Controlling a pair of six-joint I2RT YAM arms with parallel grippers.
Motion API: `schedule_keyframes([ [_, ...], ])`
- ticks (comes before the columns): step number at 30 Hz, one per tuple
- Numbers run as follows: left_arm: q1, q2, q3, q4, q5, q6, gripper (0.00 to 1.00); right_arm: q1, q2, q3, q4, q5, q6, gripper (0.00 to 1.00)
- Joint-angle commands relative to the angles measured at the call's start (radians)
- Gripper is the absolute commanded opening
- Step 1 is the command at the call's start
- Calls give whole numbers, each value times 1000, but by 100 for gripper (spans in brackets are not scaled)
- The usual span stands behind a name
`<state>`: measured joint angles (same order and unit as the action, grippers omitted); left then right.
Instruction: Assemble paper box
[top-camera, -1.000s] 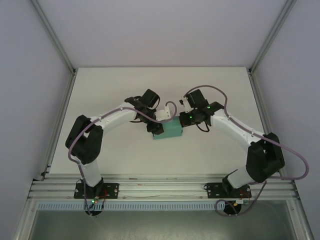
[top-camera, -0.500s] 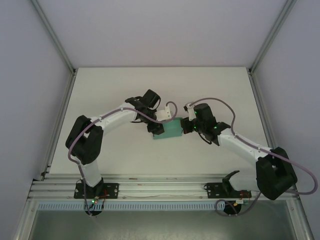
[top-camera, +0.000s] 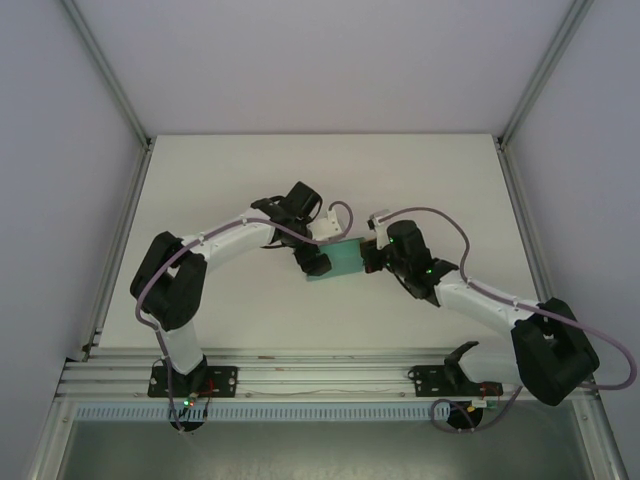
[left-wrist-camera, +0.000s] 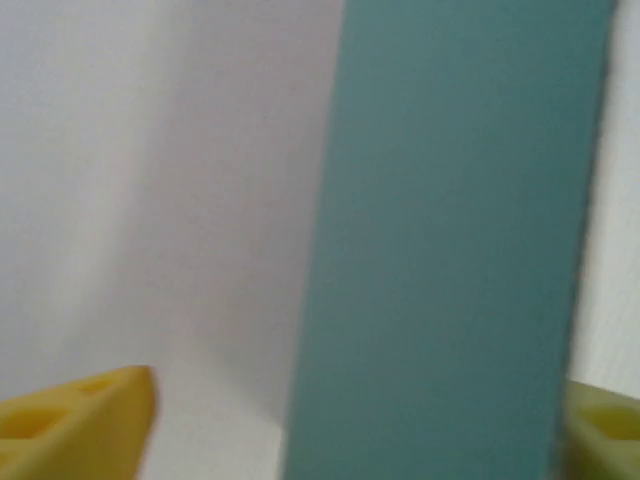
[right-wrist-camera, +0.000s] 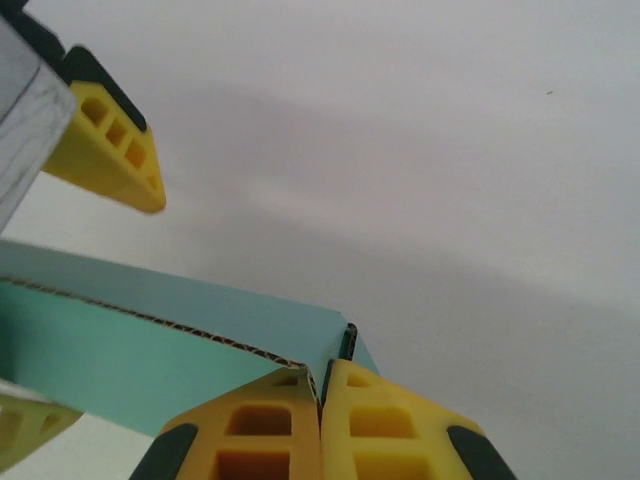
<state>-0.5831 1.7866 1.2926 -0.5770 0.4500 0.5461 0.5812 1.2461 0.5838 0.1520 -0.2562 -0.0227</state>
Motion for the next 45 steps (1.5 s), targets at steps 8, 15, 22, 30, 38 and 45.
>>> schedule_keyframes([
  [8, -23, -134, -53, 119, -28, -155, 100, 53, 48, -75, -63, 9, -14, 0],
  [15, -23, -284, -144, 141, -240, -384, 100, 74, 62, -64, -83, 72, 6, 0],
  [22, -23, -457, -288, 88, -265, -630, 75, 109, 82, -5, -177, 142, 25, 0],
  [30, -23, -565, -385, 144, -249, -628, 52, 109, 122, 26, -186, 122, 47, 0],
  [38, -20, -474, -343, 115, -316, -588, 48, 109, 106, 35, -194, 84, 48, 0],
  [45, -18, -410, -288, 122, -295, -558, 33, 110, 85, 38, -210, 69, 47, 0],
])
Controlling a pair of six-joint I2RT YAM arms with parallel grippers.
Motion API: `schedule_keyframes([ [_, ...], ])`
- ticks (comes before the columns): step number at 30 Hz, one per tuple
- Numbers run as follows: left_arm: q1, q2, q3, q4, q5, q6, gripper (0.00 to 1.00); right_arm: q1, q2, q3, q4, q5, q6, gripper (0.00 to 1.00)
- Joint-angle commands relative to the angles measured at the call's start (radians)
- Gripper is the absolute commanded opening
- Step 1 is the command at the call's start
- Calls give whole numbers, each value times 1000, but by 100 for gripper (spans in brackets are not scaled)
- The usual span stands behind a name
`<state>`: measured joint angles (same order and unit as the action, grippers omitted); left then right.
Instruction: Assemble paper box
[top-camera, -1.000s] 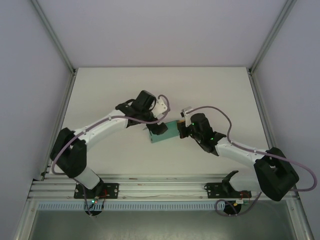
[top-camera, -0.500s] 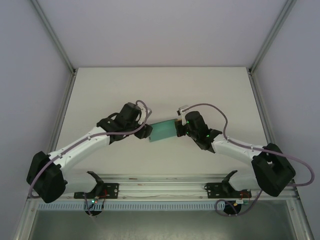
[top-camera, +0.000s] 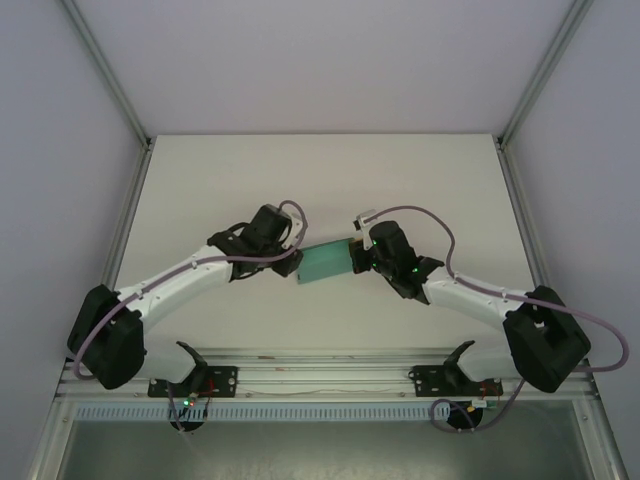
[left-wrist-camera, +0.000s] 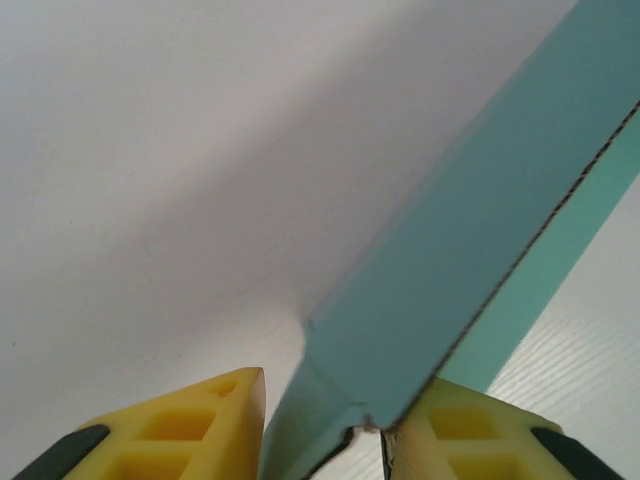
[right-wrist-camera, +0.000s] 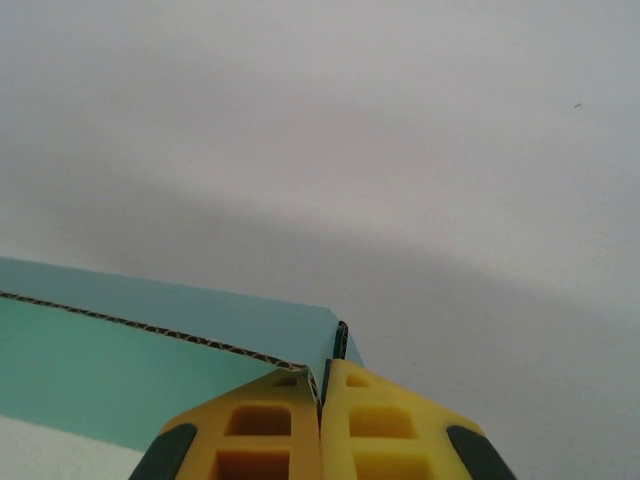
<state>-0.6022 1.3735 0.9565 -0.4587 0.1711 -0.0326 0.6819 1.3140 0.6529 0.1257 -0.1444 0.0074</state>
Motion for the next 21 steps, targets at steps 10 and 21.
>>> schedule_keyframes([
  [10, 2, 19, 71, -28, -8, -7, 14, 8, 9, -17, -213, -57, 20, 0],
  [21, 2, 59, 100, -101, 37, -359, 10, 72, -15, 4, -265, 57, 100, 0],
])
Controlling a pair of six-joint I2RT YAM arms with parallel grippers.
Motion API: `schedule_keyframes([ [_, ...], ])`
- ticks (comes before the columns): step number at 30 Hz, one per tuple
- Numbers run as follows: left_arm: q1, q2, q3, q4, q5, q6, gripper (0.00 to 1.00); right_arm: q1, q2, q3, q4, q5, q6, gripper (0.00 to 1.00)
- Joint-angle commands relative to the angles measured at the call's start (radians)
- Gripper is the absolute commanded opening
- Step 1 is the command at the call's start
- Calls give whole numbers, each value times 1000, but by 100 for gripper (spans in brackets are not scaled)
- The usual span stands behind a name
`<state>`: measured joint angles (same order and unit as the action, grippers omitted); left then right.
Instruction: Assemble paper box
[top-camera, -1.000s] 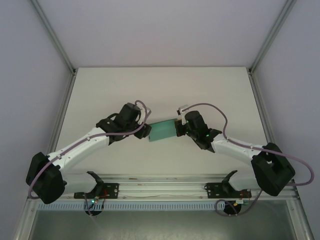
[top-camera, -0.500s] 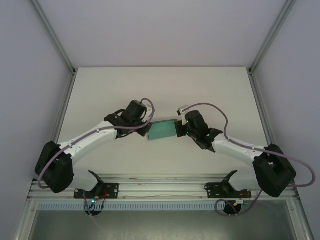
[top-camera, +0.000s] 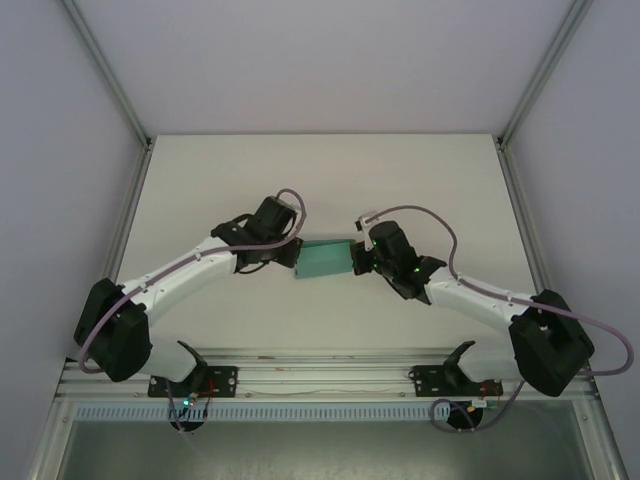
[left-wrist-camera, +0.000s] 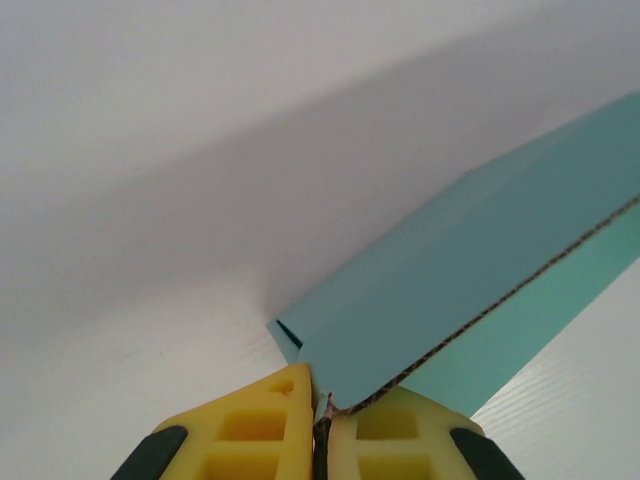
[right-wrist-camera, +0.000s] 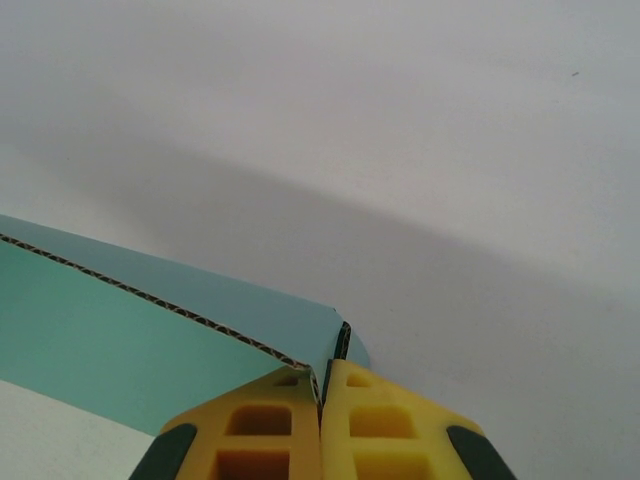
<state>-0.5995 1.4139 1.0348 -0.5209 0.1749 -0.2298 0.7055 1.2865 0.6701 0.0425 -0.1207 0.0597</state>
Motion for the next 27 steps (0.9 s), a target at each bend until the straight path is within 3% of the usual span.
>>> schedule_keyframes([
  [1, 1, 15, 19, -42, 16, -198, 10, 61, 13, -10, -188, 50, 59, 0],
  [12, -30, 2, -70, 32, -103, -349, 8, 129, 13, 3, -188, 156, 140, 0],
  [16, -75, 10, -118, 64, -173, -327, 8, 131, 9, -19, -152, 147, 133, 0],
  [27, -155, -39, -332, 252, -190, -271, 11, 145, 8, -114, -17, 165, 64, 0],
])
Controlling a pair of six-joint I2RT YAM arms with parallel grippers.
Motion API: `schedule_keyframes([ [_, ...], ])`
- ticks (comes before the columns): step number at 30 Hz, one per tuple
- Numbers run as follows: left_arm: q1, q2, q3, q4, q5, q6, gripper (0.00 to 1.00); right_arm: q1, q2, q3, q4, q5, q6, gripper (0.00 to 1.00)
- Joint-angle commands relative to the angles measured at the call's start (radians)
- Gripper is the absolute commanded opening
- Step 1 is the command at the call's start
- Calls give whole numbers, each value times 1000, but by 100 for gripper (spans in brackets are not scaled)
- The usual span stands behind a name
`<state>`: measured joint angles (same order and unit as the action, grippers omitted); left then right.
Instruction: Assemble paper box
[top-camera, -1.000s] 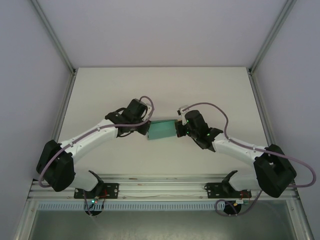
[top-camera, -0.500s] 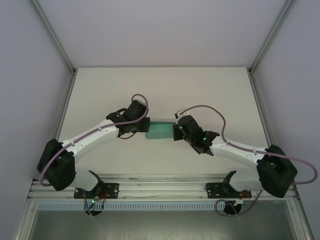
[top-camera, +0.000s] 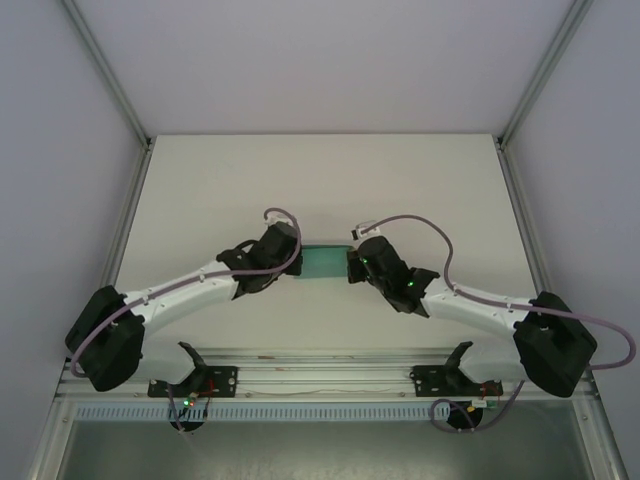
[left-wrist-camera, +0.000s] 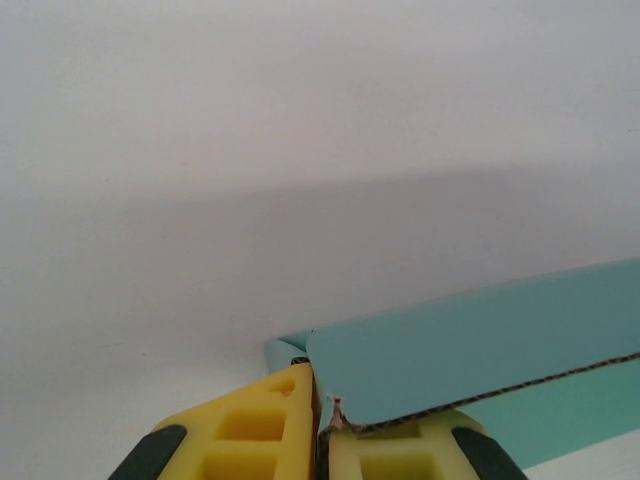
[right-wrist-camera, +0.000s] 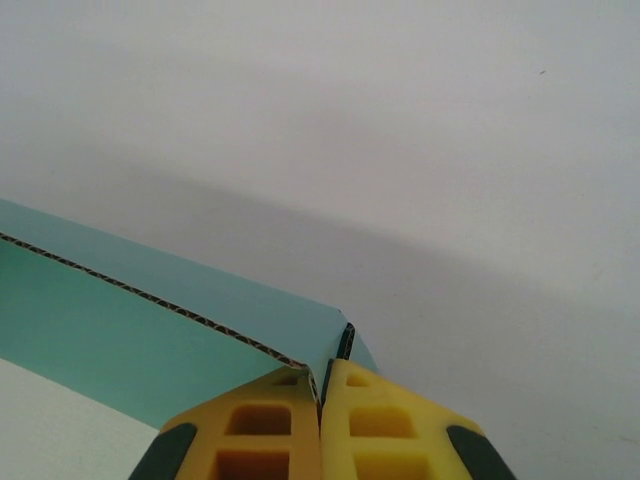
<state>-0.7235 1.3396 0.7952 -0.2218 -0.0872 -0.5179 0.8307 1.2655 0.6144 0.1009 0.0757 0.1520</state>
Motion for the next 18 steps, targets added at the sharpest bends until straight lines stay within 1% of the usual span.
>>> schedule_keyframes([
  [1, -33, 33, -106, -33, 69, 12, 11, 19, 34, -58, -76, -27, -27, 0],
  [5, -43, 14, -160, 31, 55, -2, 11, 20, 45, -63, -73, -43, -22, 0],
  [9, -47, -5, -200, 79, 41, 2, 11, 20, 6, -63, -73, -59, -14, 6],
  [10, -48, -3, -199, 78, 41, 10, 11, 19, -11, -56, -81, -63, -13, 10],
  [12, -54, 6, -191, 72, 28, 17, 11, 19, -49, -25, -107, -32, 7, 19],
  [15, -65, 27, -186, 78, 24, 33, 10, 18, -89, 18, -137, -13, -11, 33],
  [18, -73, 36, -179, 60, 11, 36, 10, 11, -103, 48, -162, -11, -9, 40],
])
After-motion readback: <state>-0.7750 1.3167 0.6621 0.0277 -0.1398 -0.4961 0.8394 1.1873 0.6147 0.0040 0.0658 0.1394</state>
